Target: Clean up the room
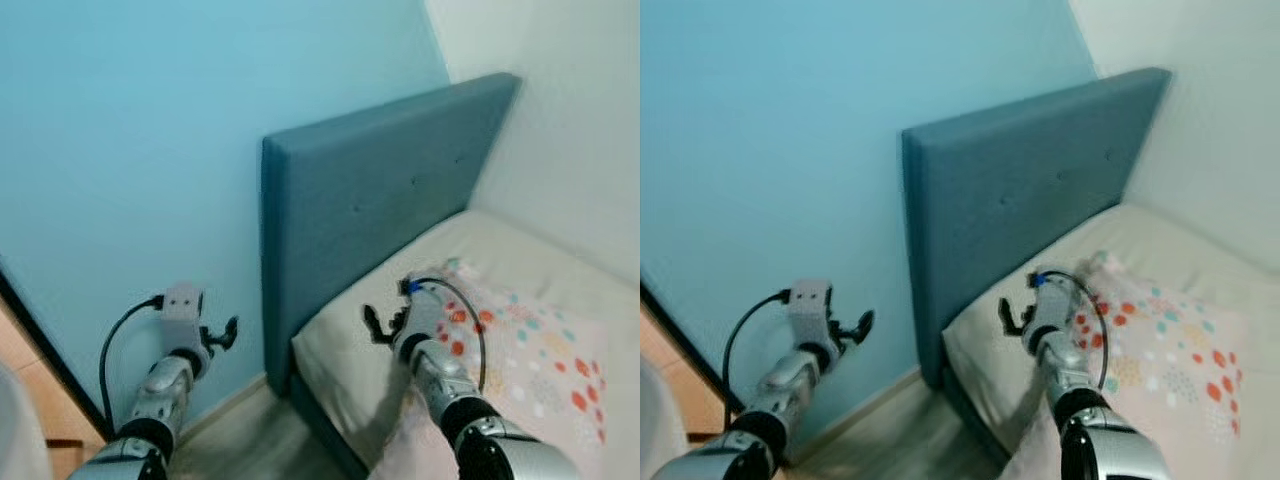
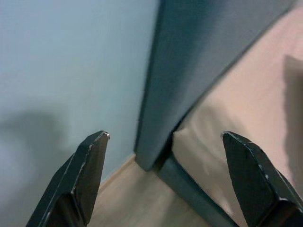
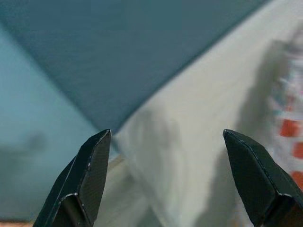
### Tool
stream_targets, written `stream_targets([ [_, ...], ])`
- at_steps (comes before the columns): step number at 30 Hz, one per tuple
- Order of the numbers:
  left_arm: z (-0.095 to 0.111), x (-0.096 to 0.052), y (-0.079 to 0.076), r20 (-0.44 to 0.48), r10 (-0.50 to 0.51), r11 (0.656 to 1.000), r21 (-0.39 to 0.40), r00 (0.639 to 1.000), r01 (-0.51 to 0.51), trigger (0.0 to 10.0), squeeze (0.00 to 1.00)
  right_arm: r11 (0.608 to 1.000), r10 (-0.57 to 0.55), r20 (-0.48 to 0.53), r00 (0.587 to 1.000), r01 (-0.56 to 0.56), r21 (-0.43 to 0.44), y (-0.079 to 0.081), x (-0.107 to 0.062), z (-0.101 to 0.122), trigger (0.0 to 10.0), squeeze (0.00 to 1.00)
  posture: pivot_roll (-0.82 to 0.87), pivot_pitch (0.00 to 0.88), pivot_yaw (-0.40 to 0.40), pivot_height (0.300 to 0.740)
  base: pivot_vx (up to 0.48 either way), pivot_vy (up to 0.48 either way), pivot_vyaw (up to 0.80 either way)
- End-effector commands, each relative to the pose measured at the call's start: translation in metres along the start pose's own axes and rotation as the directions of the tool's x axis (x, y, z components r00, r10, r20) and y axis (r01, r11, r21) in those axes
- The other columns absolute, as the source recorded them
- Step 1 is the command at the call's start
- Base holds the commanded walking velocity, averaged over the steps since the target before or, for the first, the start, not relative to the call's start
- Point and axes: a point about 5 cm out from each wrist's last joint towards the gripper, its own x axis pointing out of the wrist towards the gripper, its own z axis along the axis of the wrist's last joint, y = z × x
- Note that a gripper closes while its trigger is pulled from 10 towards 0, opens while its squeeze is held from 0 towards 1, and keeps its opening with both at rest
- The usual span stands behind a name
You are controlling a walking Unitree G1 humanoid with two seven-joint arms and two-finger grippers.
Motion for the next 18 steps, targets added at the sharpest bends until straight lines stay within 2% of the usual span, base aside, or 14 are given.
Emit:
stream_targets([
  [1, -0.002, 0.002, -0.01, -0.013, -0.045, 0.999, -0.005, 0.999, 0.045, 10.0, 0.0, 0.997, -0.072, -0.047, 0.996, 0.072, 0.001, -0.015, -0.005, -0.01, 10.0, 0.0, -0.06, 0.0, -0.057, 0.74, 0.3, 0.0, -0.77],
  [3, -0.005, 0.002, -0.013, -0.034, -0.062, 0.998, -0.021, 0.998, 0.061, 10.0, 0.0, 0.992, -0.125, -0.067, 0.99, 0.123, -0.032, -0.023, -0.007, -0.013, 10.0, 0.0, -0.06, 0.0, -0.057, 0.74, 0.0, 0.0, -0.77],
  [9, -0.003, 0.004, -0.022, -0.026, -0.11, 0.994, -0.012, 0.994, 0.109, 10.0, 0.0, 0.985, -0.17, -0.073, 0.983, 0.169, -0.015, -0.032, -0.01, -0.014, 10.0, 0.0, -0.06, 0.0, -0.053, 0.74, 0.0, 0.0, -0.78],
  [15, -0.002, 0.005, -0.023, -0.025, -0.124, 0.992, 0.007, 0.992, 0.125, 10.0, 0.0, 0.983, -0.185, -0.075, 0.98, 0.184, -0.018, -0.034, -0.01, -0.013, 10.0, 0.0, -0.06, 0.0, -0.051, 0.74, 0.0, 0.0, -0.78],
  [18, -0.001, 0.005, -0.024, -0.027, -0.144, 0.989, -0.019, 0.989, 0.143, 10.0, 0.0, 0.981, -0.193, -0.078, 0.978, 0.192, -0.021, -0.035, -0.01, -0.013, 10.0, 0.0, -0.07, 0.0, -0.049, 0.74, 0.0, 0.0, -0.78],
])
